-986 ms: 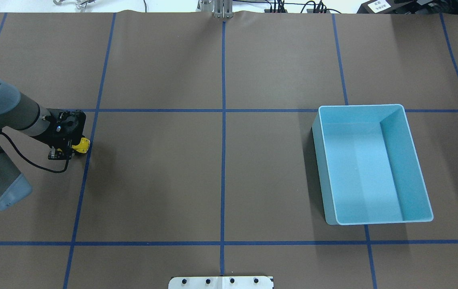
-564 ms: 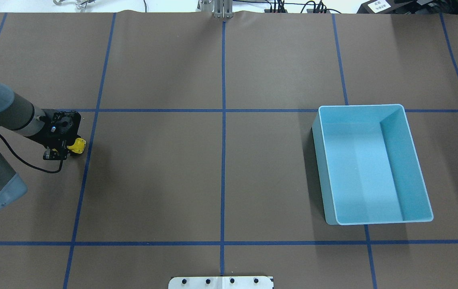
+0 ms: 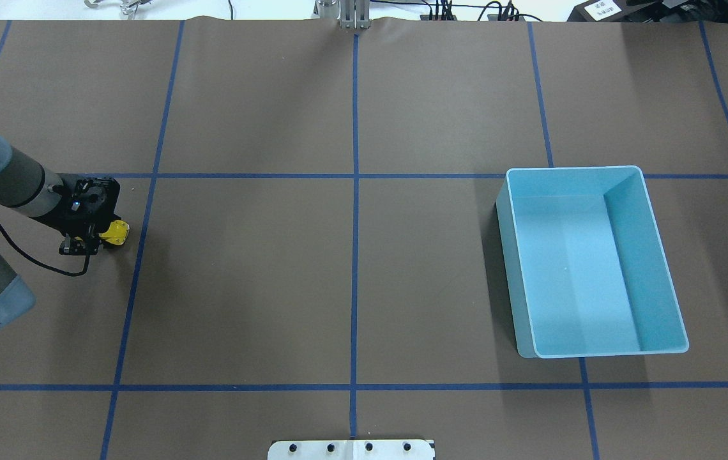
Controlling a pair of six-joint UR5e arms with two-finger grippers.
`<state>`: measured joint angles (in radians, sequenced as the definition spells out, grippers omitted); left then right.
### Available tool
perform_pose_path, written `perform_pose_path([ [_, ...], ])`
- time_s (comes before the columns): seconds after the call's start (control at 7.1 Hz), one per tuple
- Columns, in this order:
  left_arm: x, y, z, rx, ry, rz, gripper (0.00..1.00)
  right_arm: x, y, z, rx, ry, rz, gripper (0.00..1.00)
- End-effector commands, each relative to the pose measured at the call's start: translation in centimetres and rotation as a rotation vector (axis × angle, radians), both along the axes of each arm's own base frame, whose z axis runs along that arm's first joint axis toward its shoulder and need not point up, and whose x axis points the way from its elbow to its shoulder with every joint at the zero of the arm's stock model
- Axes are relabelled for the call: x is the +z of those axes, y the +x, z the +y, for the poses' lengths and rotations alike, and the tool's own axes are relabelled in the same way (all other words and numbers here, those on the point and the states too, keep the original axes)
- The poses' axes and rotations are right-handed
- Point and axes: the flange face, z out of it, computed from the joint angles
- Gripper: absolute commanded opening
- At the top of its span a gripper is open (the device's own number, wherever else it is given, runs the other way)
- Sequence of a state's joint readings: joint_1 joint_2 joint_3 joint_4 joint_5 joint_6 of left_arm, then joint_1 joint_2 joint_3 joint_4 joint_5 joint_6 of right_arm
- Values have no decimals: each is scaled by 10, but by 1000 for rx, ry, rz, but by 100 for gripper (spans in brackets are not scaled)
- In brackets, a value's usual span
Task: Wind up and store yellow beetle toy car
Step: 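Open the left gripper to release the car and withdraw the left arm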
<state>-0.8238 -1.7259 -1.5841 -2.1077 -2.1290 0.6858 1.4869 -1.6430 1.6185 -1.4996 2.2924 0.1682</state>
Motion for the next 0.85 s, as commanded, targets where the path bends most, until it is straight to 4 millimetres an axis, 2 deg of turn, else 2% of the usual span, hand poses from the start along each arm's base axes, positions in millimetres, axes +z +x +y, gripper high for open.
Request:
perform_pose_path([
  [0.0, 0, -3, -2, 11, -8, 6, 100, 0, 1, 0, 2, 0, 1, 100],
  [0.42, 13, -41, -25, -65, -59, -8, 100, -1, 0, 0, 1, 2, -1, 100],
  [0.7, 21, -74, -42, -128, -109, -41, 100, -1, 0, 0, 0, 3, -1, 100],
])
